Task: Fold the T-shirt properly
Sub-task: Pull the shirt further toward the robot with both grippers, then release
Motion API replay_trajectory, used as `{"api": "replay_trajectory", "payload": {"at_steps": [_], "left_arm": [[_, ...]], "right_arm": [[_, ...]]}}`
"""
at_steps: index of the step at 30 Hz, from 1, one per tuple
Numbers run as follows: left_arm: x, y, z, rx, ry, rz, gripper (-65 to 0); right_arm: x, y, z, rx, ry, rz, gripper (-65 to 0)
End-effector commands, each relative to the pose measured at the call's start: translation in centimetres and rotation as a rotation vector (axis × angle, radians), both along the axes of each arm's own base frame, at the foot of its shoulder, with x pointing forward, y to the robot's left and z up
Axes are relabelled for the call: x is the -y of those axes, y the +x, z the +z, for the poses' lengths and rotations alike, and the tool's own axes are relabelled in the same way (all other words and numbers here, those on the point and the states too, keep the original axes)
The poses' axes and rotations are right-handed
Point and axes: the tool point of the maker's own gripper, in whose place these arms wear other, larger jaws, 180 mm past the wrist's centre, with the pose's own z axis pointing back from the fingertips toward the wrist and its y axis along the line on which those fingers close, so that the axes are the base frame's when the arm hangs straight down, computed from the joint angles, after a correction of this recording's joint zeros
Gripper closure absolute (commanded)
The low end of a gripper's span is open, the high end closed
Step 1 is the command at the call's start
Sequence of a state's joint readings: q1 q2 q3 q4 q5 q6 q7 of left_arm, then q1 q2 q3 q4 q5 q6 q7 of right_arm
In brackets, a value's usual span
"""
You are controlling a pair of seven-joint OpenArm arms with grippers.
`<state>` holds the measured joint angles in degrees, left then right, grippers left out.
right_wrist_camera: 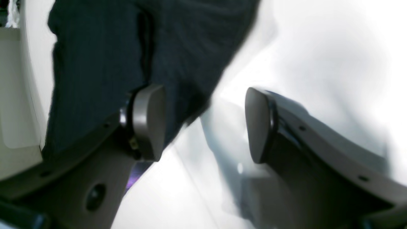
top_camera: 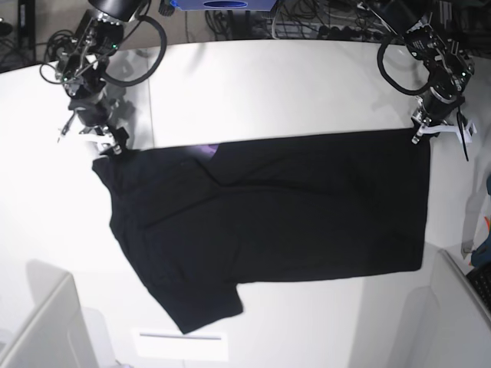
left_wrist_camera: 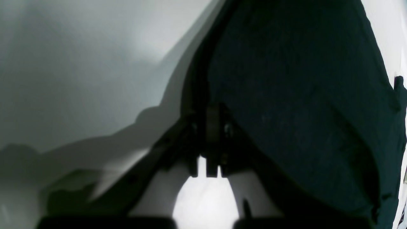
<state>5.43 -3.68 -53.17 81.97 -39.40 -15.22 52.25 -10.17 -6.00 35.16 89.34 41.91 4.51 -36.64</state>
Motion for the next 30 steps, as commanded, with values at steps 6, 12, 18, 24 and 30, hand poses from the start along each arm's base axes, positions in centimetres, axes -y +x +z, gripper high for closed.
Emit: {"api": "replay_trajectory", "payload": {"at_steps": [6, 12, 18, 24, 30], "left_arm": [[-0.7, 0.7, 1.2, 0.034, 0.023, -0.005, 0.0], [-0.7, 0.5, 1.1, 0.031, 0.025, -0.006, 0.0], [-1.0, 0.1, 1.1, -0.002, 0.055, -0.052, 0.0], [-1.3, -2.7, 0.0, -0.095, 0.097, -0.117, 0.0], [-2.6, -6.8, -0.7, -0.195, 0.141, -0.146, 0.0]], "right_arm": [[0.7, 2.8, 0.0, 0.031, 0.017, -0.003, -36.5], [0.8, 2.6, -1.7, -0.010, 0.043, -0.011, -32.7], [2.7, 2.3, -2.0, -0.009, 0.002, -0.033, 0.0], [3.4, -0.5, -1.0, -0.022, -0.056, -0.013, 0.0], [2.6, -5.6, 0.1, -0.064, -0.103, 0.015, 0.0]]}}
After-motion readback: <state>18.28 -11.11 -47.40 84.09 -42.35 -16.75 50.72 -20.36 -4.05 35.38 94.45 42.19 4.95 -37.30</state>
